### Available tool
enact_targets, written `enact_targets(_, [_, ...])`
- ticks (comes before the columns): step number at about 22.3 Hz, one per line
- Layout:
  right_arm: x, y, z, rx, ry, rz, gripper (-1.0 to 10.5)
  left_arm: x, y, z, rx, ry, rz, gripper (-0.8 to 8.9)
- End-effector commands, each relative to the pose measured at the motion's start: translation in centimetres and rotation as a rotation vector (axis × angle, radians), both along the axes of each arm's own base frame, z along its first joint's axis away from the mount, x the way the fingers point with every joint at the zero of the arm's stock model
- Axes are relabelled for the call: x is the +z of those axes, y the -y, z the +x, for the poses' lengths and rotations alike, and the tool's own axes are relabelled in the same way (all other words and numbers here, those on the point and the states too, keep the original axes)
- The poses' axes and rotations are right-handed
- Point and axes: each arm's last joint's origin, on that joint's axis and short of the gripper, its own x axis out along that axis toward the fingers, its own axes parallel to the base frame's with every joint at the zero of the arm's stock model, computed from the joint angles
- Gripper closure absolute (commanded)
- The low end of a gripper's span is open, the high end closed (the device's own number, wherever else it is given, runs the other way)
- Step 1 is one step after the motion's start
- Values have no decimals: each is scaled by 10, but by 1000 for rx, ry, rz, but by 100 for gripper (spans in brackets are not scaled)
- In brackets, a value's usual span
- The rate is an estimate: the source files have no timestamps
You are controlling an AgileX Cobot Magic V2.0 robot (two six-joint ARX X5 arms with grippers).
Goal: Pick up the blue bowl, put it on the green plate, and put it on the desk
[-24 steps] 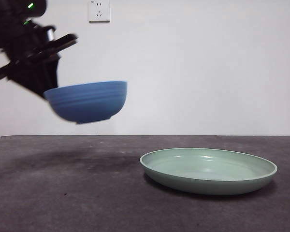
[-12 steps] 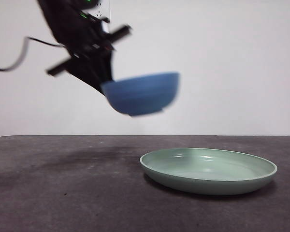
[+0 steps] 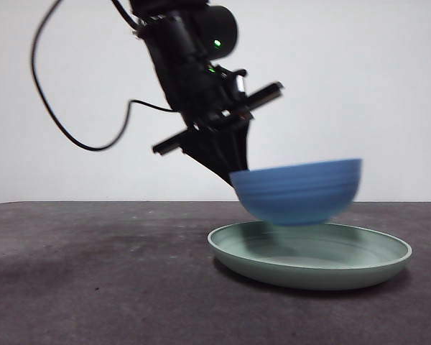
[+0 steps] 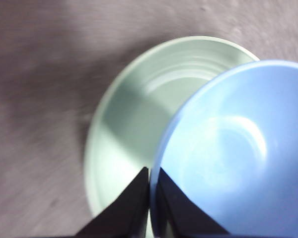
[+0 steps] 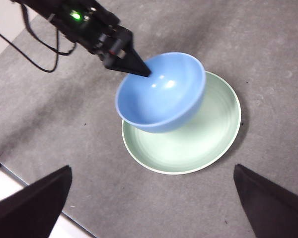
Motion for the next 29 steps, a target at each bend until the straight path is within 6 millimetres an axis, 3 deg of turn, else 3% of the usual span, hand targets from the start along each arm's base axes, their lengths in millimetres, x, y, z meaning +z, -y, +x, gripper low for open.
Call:
enact_targets(1, [5, 0, -1, 2, 24, -6, 427, -11, 14, 3, -22, 12, 23, 799])
enact_targets(5, [5, 0, -1, 3, 22, -6, 427, -23, 20, 5, -22, 9, 49, 799])
enact_targets(12, [5, 0, -1, 3, 25, -7, 427, -24, 21, 4, -27, 9, 56, 772])
enact_targets(19, [6, 0, -1, 4, 28, -8, 427, -22, 23, 3, -32, 16, 51, 379])
enact_targets(22, [6, 0, -1, 2, 32, -11, 427, -5, 18, 4, -56, -8, 90, 334])
enact_targets(26, [6, 1, 0, -36, 40, -38, 427, 40, 8, 6, -86, -17, 123, 326])
enact_targets(29, [6, 1, 0, -36, 39, -38, 427, 70, 0, 4, -114, 0, 130, 183])
